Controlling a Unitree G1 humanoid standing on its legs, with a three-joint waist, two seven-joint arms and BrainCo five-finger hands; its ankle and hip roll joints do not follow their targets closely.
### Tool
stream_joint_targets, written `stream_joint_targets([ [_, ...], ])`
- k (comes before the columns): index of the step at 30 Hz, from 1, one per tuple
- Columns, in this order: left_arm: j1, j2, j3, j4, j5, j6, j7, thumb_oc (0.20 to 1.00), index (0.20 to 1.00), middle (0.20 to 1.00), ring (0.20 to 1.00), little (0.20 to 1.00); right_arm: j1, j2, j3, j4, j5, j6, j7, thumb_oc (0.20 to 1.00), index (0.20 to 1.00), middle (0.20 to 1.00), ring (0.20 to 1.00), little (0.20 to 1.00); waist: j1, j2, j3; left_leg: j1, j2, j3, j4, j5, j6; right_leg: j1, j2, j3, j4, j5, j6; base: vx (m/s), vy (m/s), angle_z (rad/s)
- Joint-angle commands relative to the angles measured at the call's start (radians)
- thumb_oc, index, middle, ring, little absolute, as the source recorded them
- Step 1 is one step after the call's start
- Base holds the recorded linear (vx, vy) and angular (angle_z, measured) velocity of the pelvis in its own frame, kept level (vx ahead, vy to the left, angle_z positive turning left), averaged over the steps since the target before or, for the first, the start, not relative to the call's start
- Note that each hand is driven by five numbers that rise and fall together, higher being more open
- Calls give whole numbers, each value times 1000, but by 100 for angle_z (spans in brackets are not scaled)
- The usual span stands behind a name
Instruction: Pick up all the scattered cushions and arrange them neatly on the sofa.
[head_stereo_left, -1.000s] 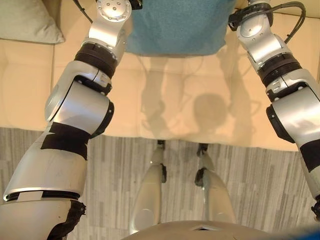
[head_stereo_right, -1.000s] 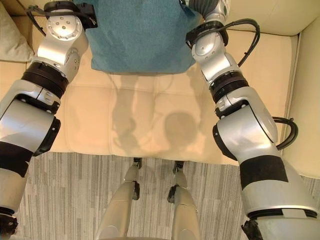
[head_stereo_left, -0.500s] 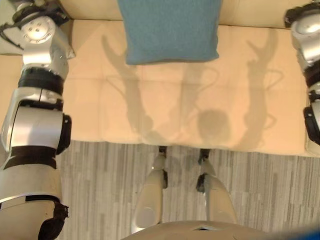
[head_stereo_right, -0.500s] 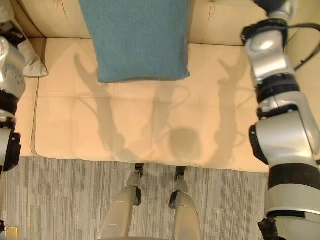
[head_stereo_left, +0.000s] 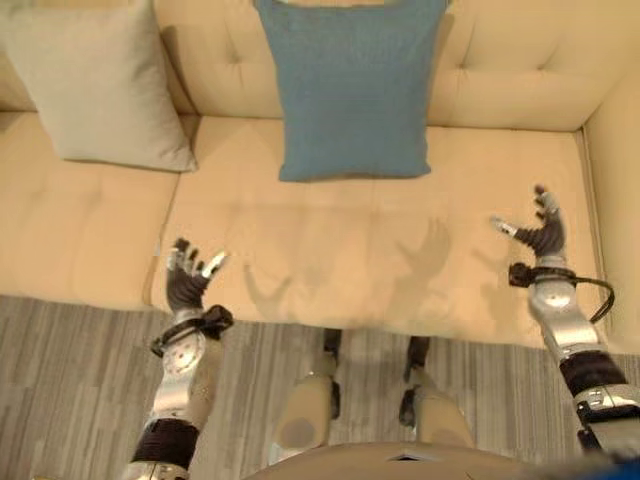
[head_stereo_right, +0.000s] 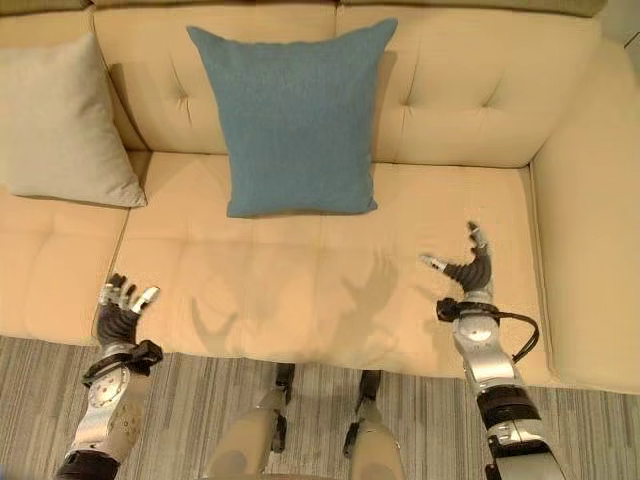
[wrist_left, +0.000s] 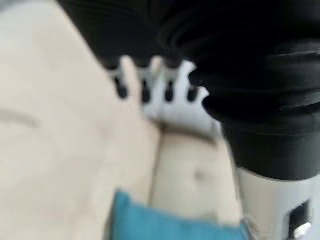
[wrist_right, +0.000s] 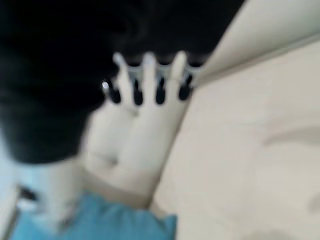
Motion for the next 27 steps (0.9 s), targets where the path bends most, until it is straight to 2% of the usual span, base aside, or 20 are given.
stream_joint_targets([
  [1,-77,29,8,104,41,-18,-68,1000,1000,1000,1000,1000,-11,-44,21,25,2,-58,70,1000,1000,1000,1000,1000,-5,-28,-49,63,10,-15,3,-8,-43,44,-19,-47,3,-10,60,34,-27,-3],
  [2,-62,25,18,143,64,-13,-83,1000,1000,1000,1000,1000,22,-56,14,21,-34,-51,75,1000,1000,1000,1000,1000,-6,-29,-54,73,11,-17,3,-11,-43,57,-18,-51,3,-16,60,57,-52,-5],
  [3,-27,-10,31,259,86,-2,-84,1000,1000,1000,1000,1000,80,-40,35,79,-78,-48,90,1000,1000,1000,1000,1000,-2,-33,-62,107,10,-20,3,-18,-43,96,-15,-61,3,-26,59,42,-37,1],
  [5,-11,-14,34,303,118,4,-96,1000,1000,1000,1000,1000,107,-52,38,90,-127,-39,88,1000,1000,1000,1000,1000,-2,-33,-72,117,10,-23,3,-18,-43,108,-15,-68,3,-29,59,35,-28,17],
  [8,15,-58,64,524,146,29,-96,1000,1000,1000,1000,1000,156,-26,51,209,-147,-28,99,1000,1000,1000,1000,1000,3,-41,-85,153,14,-30,3,-21,-43,151,-12,-81,6,-41,59,26,-35,9],
  [12,15,-58,64,524,146,29,-96,1000,1000,1000,1000,1000,156,-26,51,209,-147,-28,99,1000,1000,1000,1000,1000,3,-41,-84,153,14,-30,3,-21,-43,152,-12,-81,6,-41,59,23,-17,15],
  [13,28,-83,99,796,239,71,-121,1000,1000,1000,1000,1000,199,12,83,379,-165,-11,142,1000,1000,1000,1000,1000,14,-53,-117,203,19,-36,3,-35,-38,209,1,-82,10,-62,53,88,-91,-1],
  [14,29,-85,108,844,269,77,-124,1000,1000,1000,1000,1000,206,28,95,441,-165,-2,157,1000,1000,1000,1000,1000,19,-56,-125,211,20,-43,8,-38,-37,222,4,-83,11,-68,49,99,-115,3],
  [19,19,-82,107,859,272,77,-128,1000,1000,1000,1000,1000,204,43,114,500,-158,7,165,1000,1000,1000,1000,1000,31,-63,-106,203,26,-65,50,-35,-48,239,19,-87,7,-77,35,-54,-91,18],
  [20,-2,-73,76,852,298,78,-119,1000,1000,1000,1000,1000,200,47,119,526,-149,10,162,1000,1000,1000,1000,1000,34,-66,-87,162,34,-59,68,-11,-71,231,25,-108,3,-80,28,-160,-111,30],
  [24,-27,-69,42,836,318,70,-113,1000,1000,1000,1000,1000,188,52,124,557,-135,15,162,1000,1000,1000,1000,1000,29,-75,-74,105,27,-71,118,5,-83,211,23,-132,3,-79,25,-133,-81,86],
  [27,-35,-76,29,838,322,72,-121,1000,1000,1000,1000,1000,175,55,133,583,-131,21,166,1000,1000,1000,1000,1000,20,-99,-72,120,7,-59,231,-68,-62,190,2,-127,3,-53,19,-163,-41,3],
])
